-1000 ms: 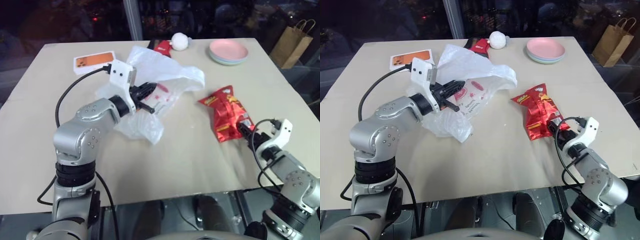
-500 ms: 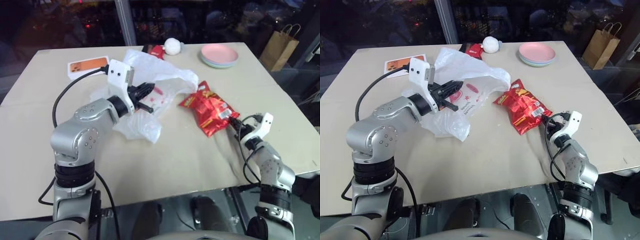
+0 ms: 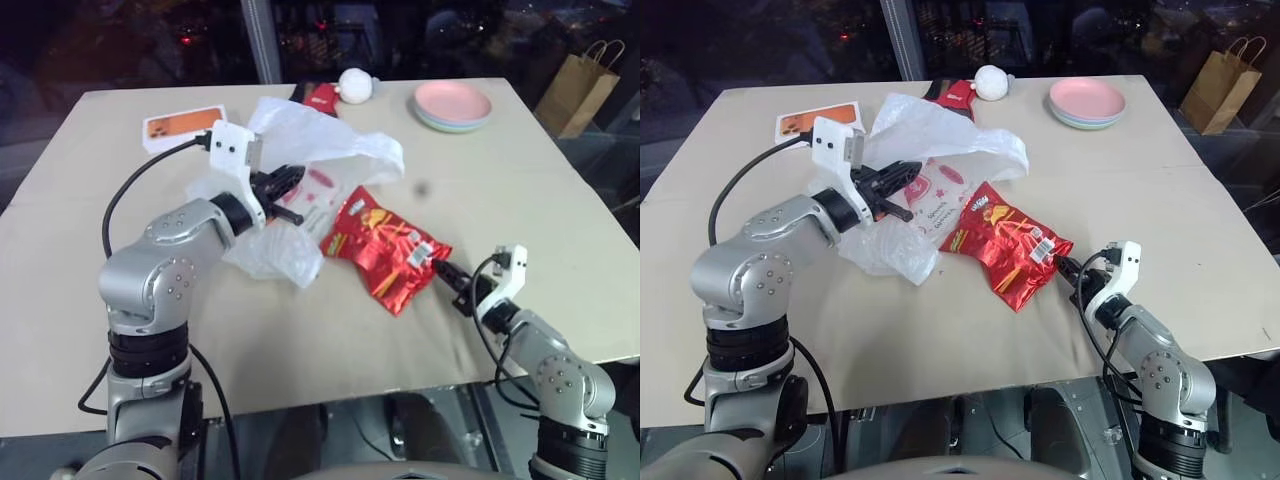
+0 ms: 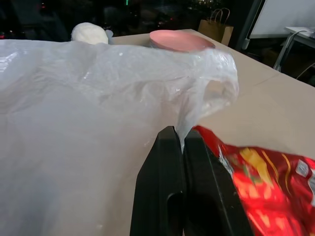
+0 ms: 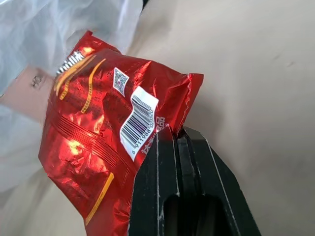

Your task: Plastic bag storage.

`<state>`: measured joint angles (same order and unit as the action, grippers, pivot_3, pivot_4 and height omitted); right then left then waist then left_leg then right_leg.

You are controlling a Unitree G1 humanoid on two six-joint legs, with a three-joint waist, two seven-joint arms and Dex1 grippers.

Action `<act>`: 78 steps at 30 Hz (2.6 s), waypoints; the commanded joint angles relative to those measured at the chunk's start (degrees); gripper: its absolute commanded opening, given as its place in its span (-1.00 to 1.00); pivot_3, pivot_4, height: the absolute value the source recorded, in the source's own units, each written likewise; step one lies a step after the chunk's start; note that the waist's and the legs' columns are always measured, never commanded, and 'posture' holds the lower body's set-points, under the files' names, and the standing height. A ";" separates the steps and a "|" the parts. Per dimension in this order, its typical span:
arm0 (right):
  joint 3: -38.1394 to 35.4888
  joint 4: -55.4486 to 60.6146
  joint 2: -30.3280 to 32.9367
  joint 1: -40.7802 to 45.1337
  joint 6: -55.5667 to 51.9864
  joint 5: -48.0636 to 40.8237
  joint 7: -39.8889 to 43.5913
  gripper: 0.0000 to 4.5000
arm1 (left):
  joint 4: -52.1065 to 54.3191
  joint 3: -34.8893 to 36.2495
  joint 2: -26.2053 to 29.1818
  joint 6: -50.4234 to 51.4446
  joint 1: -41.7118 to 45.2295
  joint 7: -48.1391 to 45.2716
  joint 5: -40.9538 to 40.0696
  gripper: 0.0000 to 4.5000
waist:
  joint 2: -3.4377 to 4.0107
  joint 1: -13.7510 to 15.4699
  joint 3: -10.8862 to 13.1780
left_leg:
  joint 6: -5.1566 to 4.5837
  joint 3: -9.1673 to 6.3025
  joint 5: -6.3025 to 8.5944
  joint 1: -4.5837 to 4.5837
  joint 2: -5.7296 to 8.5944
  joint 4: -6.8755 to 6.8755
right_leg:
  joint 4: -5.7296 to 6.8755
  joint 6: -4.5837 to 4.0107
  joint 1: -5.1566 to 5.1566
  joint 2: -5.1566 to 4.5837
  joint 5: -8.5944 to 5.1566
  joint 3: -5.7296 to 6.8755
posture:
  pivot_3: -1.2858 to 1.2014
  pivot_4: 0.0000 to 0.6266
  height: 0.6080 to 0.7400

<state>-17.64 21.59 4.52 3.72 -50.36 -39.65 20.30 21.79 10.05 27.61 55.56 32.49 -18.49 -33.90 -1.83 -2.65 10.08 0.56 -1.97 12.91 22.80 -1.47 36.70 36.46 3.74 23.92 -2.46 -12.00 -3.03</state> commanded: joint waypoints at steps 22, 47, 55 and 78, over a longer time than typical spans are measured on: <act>2.74 -3.71 1.79 7.76 0.76 -8.18 -0.29 -0.96 | -0.43 5.60 2.33 -0.60 -0.24 -1.86 -2.60 -1.00 | 0.03 0.39 0.03 | 0.00 -0.06 0.00 0.03 -0.02 0.06 | -0.01 -0.14 -0.04 0.02 -0.08 0.05 | 0.03 -0.52 1.00; 6.05 -3.61 -6.09 27.69 3.81 -43.83 -25.59 -0.96 | -0.05 4.88 4.26 4.76 7.14 -5.09 -11.93 -1.00 | 0.21 0.17 0.17 | -0.01 -0.06 0.00 0.11 -0.04 -0.20 | -0.28 0.00 0.02 0.02 0.06 0.08 | 0.03 -0.52 1.00; 11.20 -22.42 -7.31 32.66 8.71 -29.08 -13.01 -0.96 | 0.31 8.26 2.44 6.29 8.00 -1.01 -16.62 -1.00 | 0.21 0.26 0.18 | -0.01 -0.08 0.00 0.20 -0.03 -0.21 | -0.45 -0.15 0.00 0.02 0.16 0.14 | 0.03 -0.52 1.00; 24.22 -64.63 -9.52 53.46 41.85 20.58 2.43 0.23 | 5.65 4.84 3.12 2.67 -0.38 2.18 -16.34 -1.00 | 0.30 0.15 0.22 | 0.03 -0.07 0.00 0.52 0.00 -0.36 | -0.46 -0.20 0.39 -0.02 0.21 0.12 | 0.03 -0.52 1.00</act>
<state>5.01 -49.12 -6.58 57.83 -11.27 -22.78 22.08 26.44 14.72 30.57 60.80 32.20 -16.07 -51.42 -1.53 -2.50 10.30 0.59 -2.05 12.91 23.44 -1.47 36.37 36.05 3.54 24.48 -2.49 -11.80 -2.90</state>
